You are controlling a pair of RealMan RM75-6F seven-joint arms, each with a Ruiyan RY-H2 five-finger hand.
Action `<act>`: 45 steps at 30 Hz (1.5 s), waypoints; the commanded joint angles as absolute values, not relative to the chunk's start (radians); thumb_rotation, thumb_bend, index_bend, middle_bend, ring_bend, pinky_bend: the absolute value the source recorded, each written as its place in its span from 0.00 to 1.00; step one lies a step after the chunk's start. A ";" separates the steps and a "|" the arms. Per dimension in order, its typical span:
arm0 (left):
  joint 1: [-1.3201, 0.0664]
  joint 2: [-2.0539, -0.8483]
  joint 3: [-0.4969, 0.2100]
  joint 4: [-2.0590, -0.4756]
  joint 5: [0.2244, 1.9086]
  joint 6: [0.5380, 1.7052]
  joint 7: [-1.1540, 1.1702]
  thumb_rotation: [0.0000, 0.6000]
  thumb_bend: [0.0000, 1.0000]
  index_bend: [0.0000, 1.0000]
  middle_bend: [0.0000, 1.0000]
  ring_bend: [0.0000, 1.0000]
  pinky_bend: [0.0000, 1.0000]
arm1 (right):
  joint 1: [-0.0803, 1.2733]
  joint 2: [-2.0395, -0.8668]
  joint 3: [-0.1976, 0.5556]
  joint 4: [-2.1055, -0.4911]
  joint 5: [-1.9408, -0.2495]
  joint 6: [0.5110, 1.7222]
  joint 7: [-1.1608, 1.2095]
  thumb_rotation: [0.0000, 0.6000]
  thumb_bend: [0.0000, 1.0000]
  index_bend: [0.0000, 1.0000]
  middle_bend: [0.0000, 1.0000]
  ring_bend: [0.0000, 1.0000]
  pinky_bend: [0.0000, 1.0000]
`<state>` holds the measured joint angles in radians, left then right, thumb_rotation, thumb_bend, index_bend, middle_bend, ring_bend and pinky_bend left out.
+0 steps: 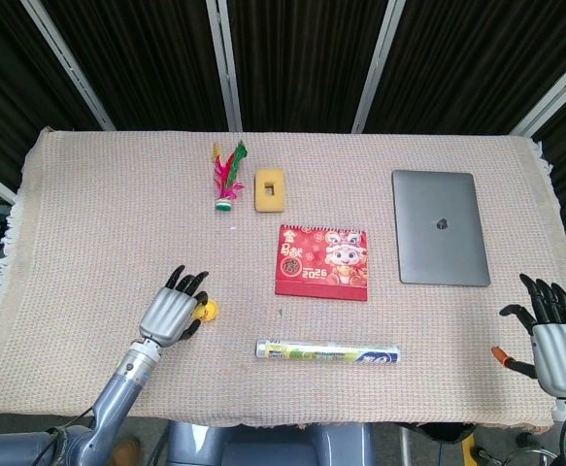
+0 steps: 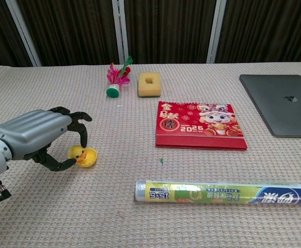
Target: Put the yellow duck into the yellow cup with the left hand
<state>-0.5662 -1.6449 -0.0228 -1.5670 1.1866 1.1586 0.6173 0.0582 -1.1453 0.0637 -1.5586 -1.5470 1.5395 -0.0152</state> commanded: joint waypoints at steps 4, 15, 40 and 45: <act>-0.567 -1.648 -0.031 -1.557 1.176 1.148 0.622 1.00 0.39 0.51 0.07 0.14 0.02 | 0.058 -1.144 0.064 -1.560 -1.547 1.539 -0.015 1.00 0.00 0.41 0.03 0.00 0.00; -0.574 -1.664 -0.043 -1.536 1.166 1.129 0.629 1.00 0.39 0.51 0.07 0.14 0.02 | 0.058 -1.145 0.063 -1.558 -1.549 1.540 -0.015 1.00 0.00 0.41 0.04 0.00 0.00; -0.584 -1.682 -0.057 -1.523 1.170 1.113 0.630 1.00 0.38 0.45 0.07 0.15 0.03 | 0.058 -1.144 0.063 -1.556 -1.551 1.541 -0.008 1.00 0.00 0.41 0.03 0.00 0.00; -0.584 -1.679 -0.057 -1.523 1.175 1.110 0.618 1.00 0.33 0.42 0.06 0.15 0.03 | 0.058 -1.144 0.063 -1.557 -1.552 1.542 -0.009 1.00 0.00 0.41 0.03 0.00 0.00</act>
<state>-0.5840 -1.6790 -0.0566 -1.5228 1.1750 1.1096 0.6182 0.0579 -1.1439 0.0631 -1.5569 -1.5516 1.5422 -0.0093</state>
